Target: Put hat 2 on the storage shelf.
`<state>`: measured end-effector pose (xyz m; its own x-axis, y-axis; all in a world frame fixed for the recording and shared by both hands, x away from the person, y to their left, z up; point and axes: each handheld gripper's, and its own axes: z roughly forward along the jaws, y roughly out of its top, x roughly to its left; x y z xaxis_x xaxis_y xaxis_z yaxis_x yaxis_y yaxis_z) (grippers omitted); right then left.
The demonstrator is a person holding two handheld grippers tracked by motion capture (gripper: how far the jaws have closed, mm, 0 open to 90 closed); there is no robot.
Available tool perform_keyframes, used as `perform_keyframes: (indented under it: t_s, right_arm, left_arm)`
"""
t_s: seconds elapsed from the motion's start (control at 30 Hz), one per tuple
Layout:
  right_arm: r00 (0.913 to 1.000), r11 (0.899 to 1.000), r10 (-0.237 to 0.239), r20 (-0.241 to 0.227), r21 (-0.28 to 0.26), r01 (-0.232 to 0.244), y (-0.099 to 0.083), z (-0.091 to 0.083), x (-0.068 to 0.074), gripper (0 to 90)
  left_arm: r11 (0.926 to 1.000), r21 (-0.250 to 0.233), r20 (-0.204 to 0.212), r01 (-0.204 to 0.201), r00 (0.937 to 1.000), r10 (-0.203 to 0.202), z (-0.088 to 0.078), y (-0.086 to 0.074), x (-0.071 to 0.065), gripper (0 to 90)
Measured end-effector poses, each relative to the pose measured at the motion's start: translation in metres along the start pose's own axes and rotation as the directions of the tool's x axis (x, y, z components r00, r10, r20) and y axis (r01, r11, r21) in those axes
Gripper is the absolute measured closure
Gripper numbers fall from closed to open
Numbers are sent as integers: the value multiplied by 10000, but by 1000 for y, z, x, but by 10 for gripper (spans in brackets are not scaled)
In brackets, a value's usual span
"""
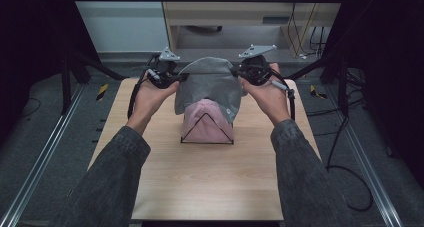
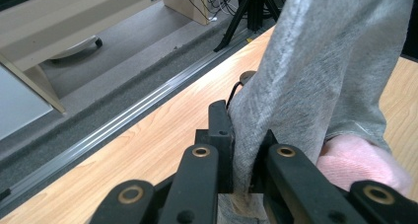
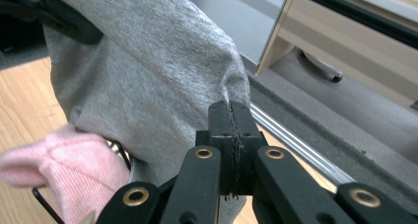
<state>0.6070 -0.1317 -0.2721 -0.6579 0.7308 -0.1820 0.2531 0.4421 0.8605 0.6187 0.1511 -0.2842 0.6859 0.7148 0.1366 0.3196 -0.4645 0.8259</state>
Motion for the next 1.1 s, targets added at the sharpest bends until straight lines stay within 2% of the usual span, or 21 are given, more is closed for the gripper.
perform_keyframes:
  t_s: [0.07, 0.43, 0.77, 1.1]
  right_arm:
    - [10000, 10000, 30, 3, 56, -30, -3, 2, 1, 900]
    - [9997, 9986, 198, -160, 493, -190, -34, 21, 5, 900]
    - [9991, 9960, 303, -312, 847, -275, -54, 30, 12, 900]
    - [9976, 9934, 492, -479, 1057, -439, -70, 36, 18, 900]
  left_arm:
    - [10000, 6, 7, 86, 10000, -86, 5, -5, 0, 858]
    - [9991, 377, 58, -188, 9998, 186, 22, -22, -6, 858]
    - [9982, 592, 207, -118, 9997, 106, 34, -41, -9, 855]
    - [9981, 606, 462, 130, 9988, -158, 38, -57, -11, 852]
